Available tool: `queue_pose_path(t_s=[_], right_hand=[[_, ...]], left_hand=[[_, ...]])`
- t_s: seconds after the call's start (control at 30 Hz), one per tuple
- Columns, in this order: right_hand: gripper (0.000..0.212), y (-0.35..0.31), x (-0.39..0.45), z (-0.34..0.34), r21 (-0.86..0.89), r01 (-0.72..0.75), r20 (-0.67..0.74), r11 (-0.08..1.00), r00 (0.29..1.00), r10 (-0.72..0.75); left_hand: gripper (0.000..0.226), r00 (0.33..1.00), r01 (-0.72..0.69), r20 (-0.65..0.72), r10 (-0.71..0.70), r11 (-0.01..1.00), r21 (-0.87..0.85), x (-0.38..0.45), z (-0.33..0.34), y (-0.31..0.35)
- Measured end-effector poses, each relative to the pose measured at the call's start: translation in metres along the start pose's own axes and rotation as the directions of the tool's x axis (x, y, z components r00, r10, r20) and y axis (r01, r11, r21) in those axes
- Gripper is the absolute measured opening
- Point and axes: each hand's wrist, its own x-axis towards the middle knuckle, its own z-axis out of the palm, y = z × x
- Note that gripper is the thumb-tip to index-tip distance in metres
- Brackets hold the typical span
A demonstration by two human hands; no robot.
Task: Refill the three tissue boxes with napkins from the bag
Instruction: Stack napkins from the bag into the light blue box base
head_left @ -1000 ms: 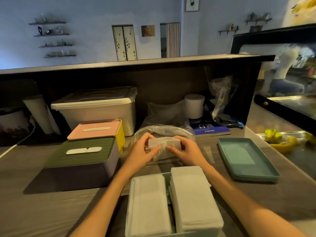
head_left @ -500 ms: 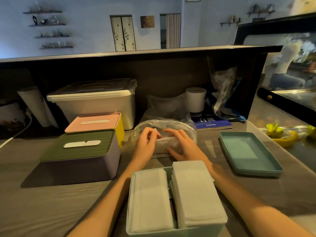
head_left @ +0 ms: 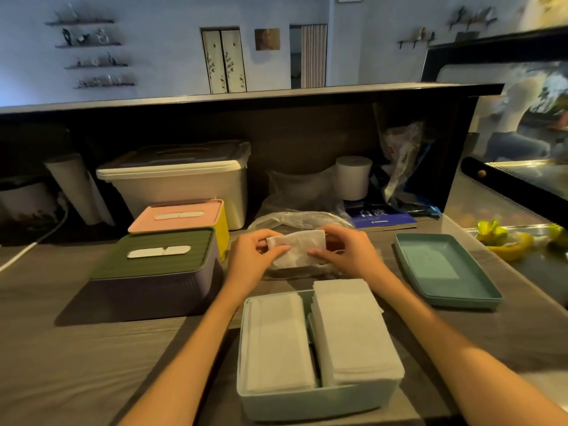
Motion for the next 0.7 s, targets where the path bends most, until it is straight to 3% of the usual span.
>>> queue_pose_path(t_s=[0.13, 0.3, 0.43, 0.53, 0.7], right_hand=[[0.020, -0.028, -0.005, -0.022, 0.183, -0.016, 0.089, 0.983, 0.996, 0.000], [0.019, -0.076, -0.008, -0.047, 0.215, -0.045, 0.180, 0.975, 0.984, 0.005], [0.018, -0.106, -0.013, -0.058, 0.249, -0.119, 0.303, 0.961, 0.952, 0.039], [0.017, -0.120, -0.018, -0.055, 0.120, -0.169, 0.376, 0.978, 0.920, 0.112], [0.022, -0.137, -0.027, -0.037, -0.189, -0.061, 0.422, 0.980, 0.896, 0.138]], left_hand=[[0.019, 0.998, 0.057, 0.044, -0.055, 0.997, -0.058, -0.011, -0.023, 0.027], [0.011, 0.994, 0.098, 0.063, -0.093, 0.992, -0.074, -0.039, -0.055, 0.079], [0.019, 0.978, 0.161, 0.140, -0.156, 0.987, -0.024, -0.064, -0.082, 0.105], [0.026, 0.936, 0.238, 0.258, -0.238, 0.971, 0.032, -0.087, -0.092, 0.119], [0.038, 0.907, 0.184, 0.343, -0.243, 0.963, 0.196, -0.120, -0.094, 0.123]])
